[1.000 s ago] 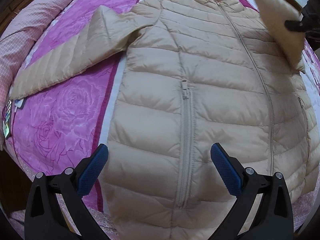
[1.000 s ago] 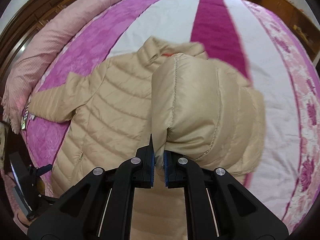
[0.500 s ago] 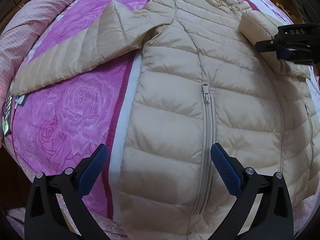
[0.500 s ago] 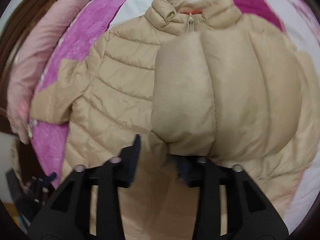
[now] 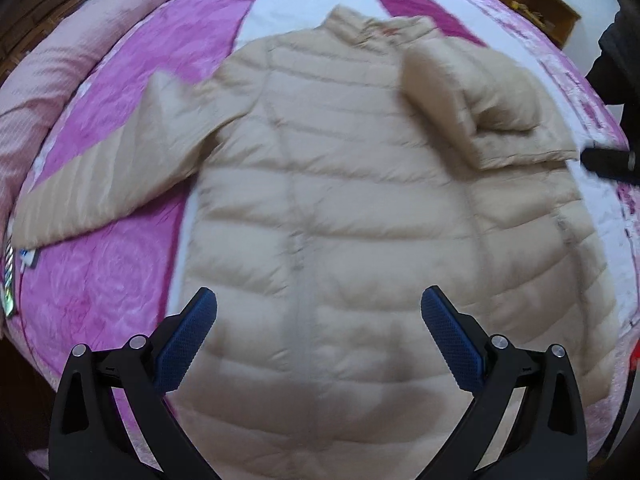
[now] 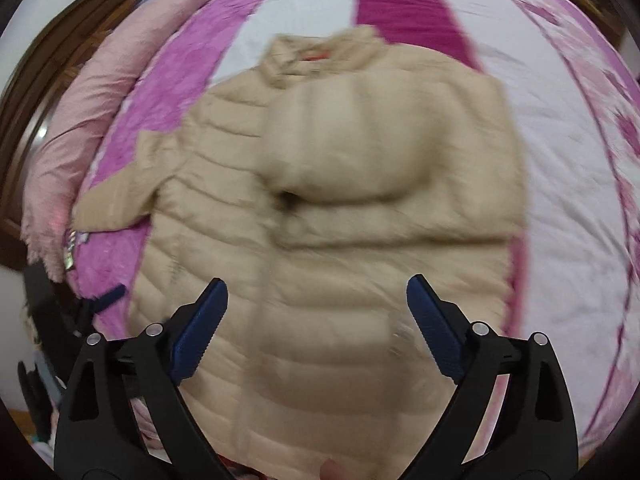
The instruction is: Fold large clothes
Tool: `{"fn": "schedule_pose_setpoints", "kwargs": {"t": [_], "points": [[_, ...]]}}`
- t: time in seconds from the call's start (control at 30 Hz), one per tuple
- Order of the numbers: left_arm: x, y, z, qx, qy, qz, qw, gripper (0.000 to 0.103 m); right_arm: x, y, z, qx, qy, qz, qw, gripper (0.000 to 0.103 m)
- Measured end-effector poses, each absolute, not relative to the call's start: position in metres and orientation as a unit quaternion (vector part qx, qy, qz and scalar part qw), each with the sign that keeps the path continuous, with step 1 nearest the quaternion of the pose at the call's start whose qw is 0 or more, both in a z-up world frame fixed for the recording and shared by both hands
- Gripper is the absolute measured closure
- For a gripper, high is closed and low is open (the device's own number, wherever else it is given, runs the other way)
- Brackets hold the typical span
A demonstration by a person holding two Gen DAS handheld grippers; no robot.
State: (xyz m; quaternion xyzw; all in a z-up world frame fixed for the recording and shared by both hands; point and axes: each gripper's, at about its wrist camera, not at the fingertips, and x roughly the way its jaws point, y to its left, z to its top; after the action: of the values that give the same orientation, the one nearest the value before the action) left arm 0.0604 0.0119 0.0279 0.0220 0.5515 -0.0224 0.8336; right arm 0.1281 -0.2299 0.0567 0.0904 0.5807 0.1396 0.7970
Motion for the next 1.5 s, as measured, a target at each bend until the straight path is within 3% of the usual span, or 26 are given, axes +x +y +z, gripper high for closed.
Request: {"fn": "schedule_pose_setpoints", "kwargs": {"t": [0.17, 0.6, 0.97, 1.23, 1.37, 1.5], "points": [[0.069, -0.027, 0.04, 0.055, 0.538, -0.043, 0.84, 0.005, 0.113, -0.277, 0.039, 0.085, 0.596, 0.087, 0.794, 0.007], [0.121, -0.14, 0.057, 0.126, 0.471, -0.124, 0.865, 0.005, 0.084, -0.337, 0.001, 0.095, 0.593, 0.034, 0.799, 0.007], [0.159, -0.229, 0.02, 0.236, 0.429, -0.134, 0.862, 0.012, 0.068, -0.354, -0.021, 0.114, 0.599, 0.038, 0.792, 0.007], [0.171, -0.232, 0.007, 0.223, 0.454, -0.142, 0.851, 0.037, 0.055, -0.36, -0.017, 0.138, 0.586, 0.05, 0.797, 0.007], [0.175, -0.225, 0.009, 0.214, 0.467, -0.143, 0.846, 0.084, 0.054, -0.36, -0.014, 0.14, 0.582, 0.053, 0.799, 0.007], [0.177, -0.208, 0.032, 0.178, 0.465, -0.165, 0.851, 0.096, 0.058, -0.358, -0.011, 0.135, 0.581, 0.049, 0.801, 0.007]]}}
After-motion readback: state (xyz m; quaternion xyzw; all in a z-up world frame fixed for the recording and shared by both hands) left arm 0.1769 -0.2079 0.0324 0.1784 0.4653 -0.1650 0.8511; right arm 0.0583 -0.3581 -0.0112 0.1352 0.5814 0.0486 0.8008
